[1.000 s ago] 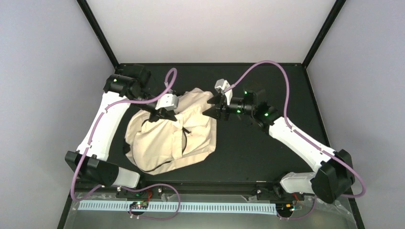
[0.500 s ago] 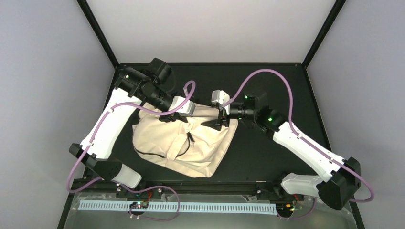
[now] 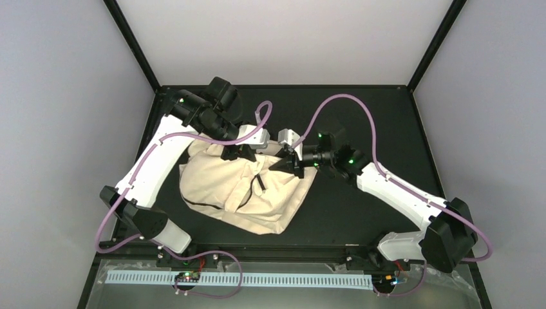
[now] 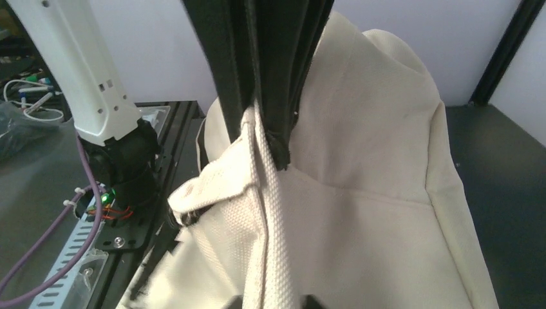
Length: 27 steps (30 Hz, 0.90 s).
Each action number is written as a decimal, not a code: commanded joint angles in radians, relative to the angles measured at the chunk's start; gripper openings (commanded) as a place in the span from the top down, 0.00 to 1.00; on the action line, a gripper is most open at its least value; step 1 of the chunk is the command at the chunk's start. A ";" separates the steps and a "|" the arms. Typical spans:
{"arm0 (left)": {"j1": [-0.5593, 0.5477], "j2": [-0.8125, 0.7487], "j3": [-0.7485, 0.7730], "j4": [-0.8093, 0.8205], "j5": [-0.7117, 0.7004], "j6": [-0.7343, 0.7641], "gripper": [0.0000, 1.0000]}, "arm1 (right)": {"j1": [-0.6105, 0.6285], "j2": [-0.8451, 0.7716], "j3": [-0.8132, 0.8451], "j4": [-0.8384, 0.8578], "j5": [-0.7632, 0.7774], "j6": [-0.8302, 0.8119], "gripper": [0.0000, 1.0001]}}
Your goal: Pack the student bag
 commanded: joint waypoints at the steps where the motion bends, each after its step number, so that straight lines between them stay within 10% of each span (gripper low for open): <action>1: 0.031 -0.038 -0.056 0.329 -0.002 -0.211 0.72 | 0.010 -0.005 -0.022 0.017 0.039 0.099 0.99; 3: 0.067 -0.051 -0.101 0.440 -0.072 -0.321 0.18 | 0.003 0.003 -0.020 0.009 0.081 0.148 0.99; 5: 0.107 -0.069 -0.117 0.536 -0.099 -0.401 0.02 | 0.001 0.020 0.003 -0.017 0.117 0.208 0.99; 13: 0.073 -0.146 -0.111 0.486 -0.109 -0.434 0.05 | -0.001 0.047 0.043 0.016 0.250 0.449 0.99; 19: -0.030 -0.213 -0.386 0.559 -0.237 -0.540 0.41 | -0.001 0.066 0.071 -0.005 0.298 0.491 0.99; 27: -0.144 -0.157 -0.435 0.686 -0.531 -0.613 0.19 | -0.001 0.085 0.081 0.020 0.278 0.537 0.99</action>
